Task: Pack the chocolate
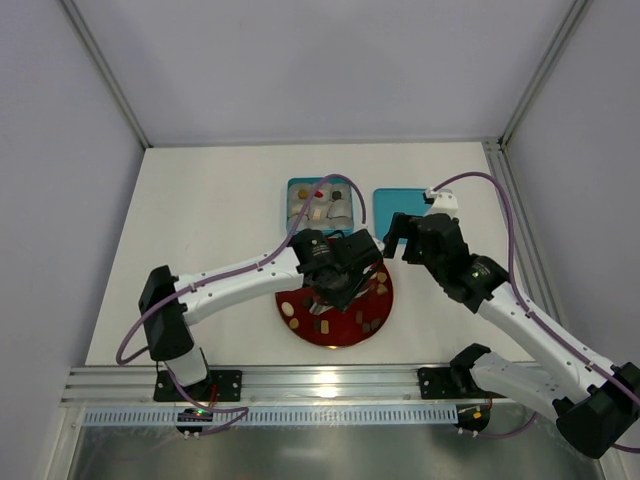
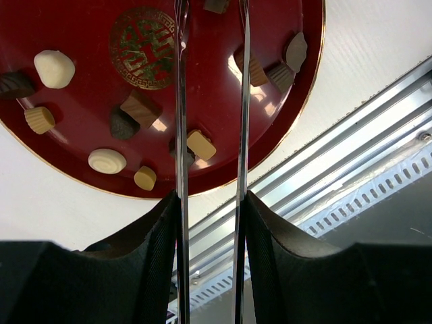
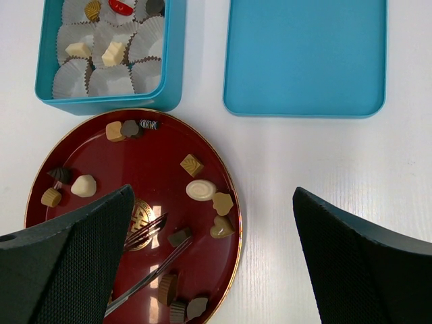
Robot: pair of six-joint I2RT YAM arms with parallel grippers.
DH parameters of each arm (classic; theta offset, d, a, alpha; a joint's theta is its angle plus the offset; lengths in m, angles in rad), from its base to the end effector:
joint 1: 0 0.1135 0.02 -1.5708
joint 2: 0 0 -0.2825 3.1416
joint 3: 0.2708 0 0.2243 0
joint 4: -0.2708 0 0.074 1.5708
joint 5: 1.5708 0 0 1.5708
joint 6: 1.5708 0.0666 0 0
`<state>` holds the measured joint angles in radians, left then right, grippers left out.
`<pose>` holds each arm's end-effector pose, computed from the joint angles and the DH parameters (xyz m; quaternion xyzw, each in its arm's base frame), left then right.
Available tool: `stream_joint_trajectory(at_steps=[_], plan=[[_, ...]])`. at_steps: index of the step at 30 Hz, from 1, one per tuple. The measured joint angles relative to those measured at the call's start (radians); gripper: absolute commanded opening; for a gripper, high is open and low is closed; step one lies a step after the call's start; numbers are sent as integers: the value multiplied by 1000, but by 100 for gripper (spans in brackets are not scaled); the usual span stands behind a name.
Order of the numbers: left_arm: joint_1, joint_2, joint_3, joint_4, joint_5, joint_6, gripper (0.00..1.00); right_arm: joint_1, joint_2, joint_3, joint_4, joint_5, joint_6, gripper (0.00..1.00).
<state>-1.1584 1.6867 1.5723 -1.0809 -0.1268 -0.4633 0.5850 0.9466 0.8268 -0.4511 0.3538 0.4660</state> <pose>0.1382 -0.2949 0.2987 0.3228 0.9259 -0.0921 0.1734 0.1724 0.0865 0.3027 0.0328 0.8674 0.1031 0.4857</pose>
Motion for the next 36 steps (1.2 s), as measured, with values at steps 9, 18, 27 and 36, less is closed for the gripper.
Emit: stream_joint_trajectory(at_steps=[9,18,27,36], plan=[[0,33,0,10,6,7,41,0,-13,0,-3,3,0,100],[0,55,0,16,6,19,40,-4,-13,0,-21,12,0,100],[0,59,0,15,4,26,29,-5,-13,0,-29,17,0,100],[0,61,0,14,-16,29,22,-5,-13,0,-29,18,0,100]])
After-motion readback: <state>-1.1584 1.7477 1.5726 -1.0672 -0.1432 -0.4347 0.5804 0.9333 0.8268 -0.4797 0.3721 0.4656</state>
